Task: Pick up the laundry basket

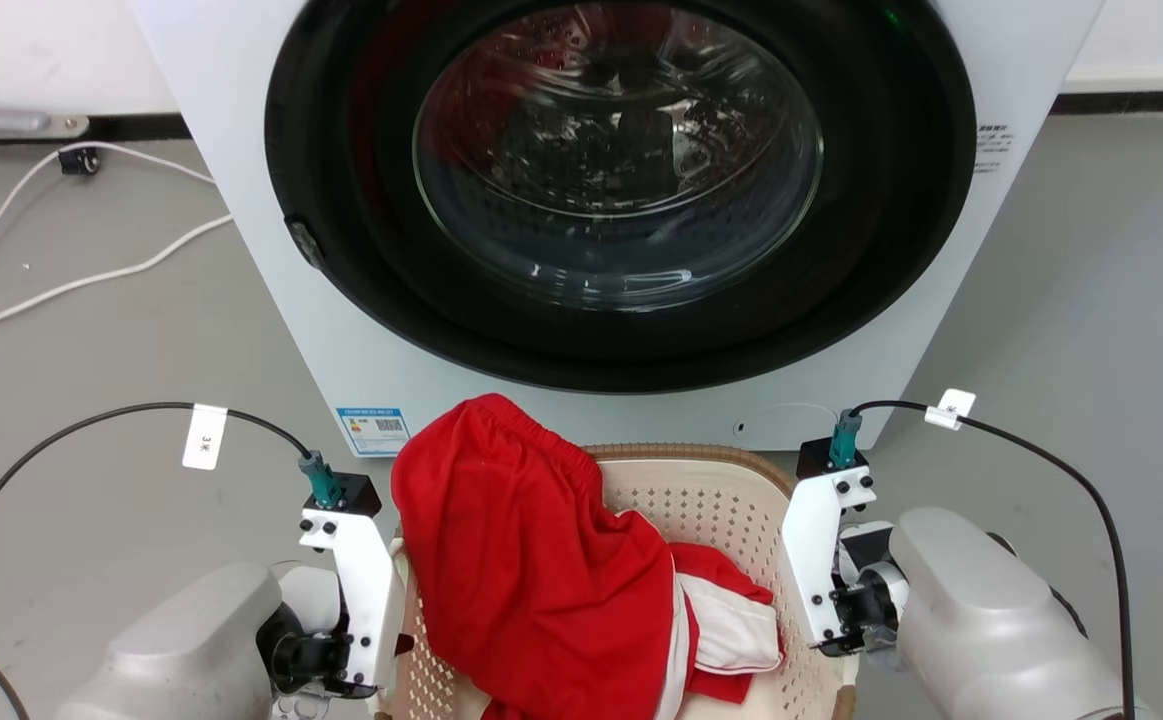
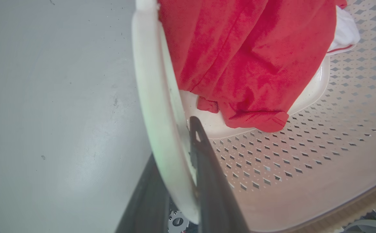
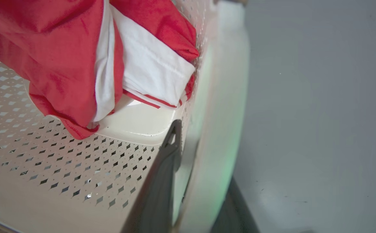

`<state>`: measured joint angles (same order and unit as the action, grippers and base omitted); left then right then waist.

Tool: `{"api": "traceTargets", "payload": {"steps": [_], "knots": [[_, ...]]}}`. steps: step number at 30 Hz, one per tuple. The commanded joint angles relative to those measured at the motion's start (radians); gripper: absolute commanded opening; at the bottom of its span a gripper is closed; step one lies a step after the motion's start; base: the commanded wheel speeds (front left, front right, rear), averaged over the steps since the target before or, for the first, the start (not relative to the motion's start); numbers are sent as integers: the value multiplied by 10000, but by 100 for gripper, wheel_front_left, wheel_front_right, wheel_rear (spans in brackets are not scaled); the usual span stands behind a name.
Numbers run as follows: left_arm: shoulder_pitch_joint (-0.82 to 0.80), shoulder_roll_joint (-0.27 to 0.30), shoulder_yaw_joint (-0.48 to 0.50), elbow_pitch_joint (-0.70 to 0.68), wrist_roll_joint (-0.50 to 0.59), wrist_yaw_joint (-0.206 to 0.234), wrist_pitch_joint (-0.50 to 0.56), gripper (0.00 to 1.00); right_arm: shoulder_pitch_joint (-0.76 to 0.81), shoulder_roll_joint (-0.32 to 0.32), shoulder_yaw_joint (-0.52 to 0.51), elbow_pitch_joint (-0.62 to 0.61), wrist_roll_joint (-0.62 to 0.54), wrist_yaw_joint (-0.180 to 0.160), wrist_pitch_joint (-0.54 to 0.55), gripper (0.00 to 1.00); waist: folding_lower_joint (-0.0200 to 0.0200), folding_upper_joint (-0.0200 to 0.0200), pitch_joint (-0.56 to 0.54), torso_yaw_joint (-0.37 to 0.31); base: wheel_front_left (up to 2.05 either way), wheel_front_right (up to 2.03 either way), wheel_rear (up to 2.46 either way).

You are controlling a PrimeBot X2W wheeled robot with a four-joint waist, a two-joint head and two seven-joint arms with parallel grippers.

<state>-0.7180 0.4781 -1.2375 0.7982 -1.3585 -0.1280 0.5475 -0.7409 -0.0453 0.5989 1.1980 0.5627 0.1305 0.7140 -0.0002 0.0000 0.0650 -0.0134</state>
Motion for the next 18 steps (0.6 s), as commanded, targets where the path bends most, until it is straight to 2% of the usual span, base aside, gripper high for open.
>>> {"api": "traceTargets", "payload": {"steps": [1, 11, 18], "knots": [[86, 55, -58, 3, -3, -36, 94, 0, 64, -89, 51, -5, 12, 4, -15, 0, 2, 0, -119, 0, 0, 0, 0], [6, 196, -203, -168, -202, -36, 1001, 0, 142, -94, 370, 77, 386, 2, 357, 0, 2, 0, -611, 15, 0, 0, 0], [-193, 213, -223, -228, -235, -36, 1098, 0, 58, -85, 741, -78, 525, 15, 668, 0, 2, 0, -656, -35, 0, 0, 0]]}}
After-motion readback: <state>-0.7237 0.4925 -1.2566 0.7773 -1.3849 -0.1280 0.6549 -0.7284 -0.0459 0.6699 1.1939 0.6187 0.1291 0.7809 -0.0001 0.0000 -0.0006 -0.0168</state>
